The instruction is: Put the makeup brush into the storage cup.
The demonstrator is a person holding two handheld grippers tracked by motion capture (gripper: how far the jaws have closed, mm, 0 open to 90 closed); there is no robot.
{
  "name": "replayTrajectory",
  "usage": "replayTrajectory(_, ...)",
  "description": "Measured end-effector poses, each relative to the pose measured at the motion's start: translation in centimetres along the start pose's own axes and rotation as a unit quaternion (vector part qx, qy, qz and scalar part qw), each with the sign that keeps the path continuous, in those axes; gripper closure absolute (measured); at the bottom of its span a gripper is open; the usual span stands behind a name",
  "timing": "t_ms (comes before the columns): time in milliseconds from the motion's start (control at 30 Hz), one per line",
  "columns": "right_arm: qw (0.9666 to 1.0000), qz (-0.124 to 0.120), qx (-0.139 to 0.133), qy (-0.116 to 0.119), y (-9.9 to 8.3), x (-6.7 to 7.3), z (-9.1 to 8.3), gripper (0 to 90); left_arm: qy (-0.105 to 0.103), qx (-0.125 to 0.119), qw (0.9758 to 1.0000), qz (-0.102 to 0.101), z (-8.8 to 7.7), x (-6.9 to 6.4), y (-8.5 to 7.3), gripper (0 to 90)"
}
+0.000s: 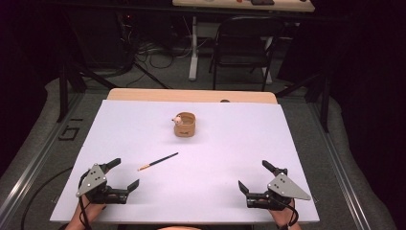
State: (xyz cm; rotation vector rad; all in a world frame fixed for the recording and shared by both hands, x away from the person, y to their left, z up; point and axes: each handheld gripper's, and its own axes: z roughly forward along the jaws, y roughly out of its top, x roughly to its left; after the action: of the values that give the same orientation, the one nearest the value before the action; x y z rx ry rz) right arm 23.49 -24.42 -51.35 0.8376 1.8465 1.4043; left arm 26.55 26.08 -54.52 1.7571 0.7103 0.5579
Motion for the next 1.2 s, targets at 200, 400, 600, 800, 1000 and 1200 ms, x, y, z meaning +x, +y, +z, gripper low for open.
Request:
replayTrajectory(200,1.0000,-0.001,0.001,0.001,0.0,0.0,0.1,0.0,-0.001,0.002,1.0000,0.000,0.1,0.0,0.0,0.2)
replayTrajectory(400,1.0000,-0.001,0.000,0.002,0.0,0.0,0.1,0.0,-0.003,0.003,1.0000,0.001,0.2,0.0,0.0,0.2)
replayTrajectory(600,1.0000,-0.004,0.000,0.002,0.0,0.0,0.2,0.0,-0.009,0.004,1.0000,0.002,0.4,0.0,0.2,0.2)
replayTrajectory(800,1.0000,-0.006,0.003,0.004,-0.1,-0.1,0.3,0.0,-0.015,0.008,0.9998,0.006,1.0,0.0,0.5,0.2)
replayTrajectory(1000,1.0000,-0.006,0.005,0.003,0.0,-0.1,0.3,0.0,-0.014,0.011,0.9998,0.011,1.5,0.0,0.7,0.2)
replayTrajectory(1200,1.0000,-0.004,0.005,0.003,-0.1,-0.3,0.3,0.0,-0.012,0.017,0.9997,0.015,1.8,0.2,1.0,0.2)
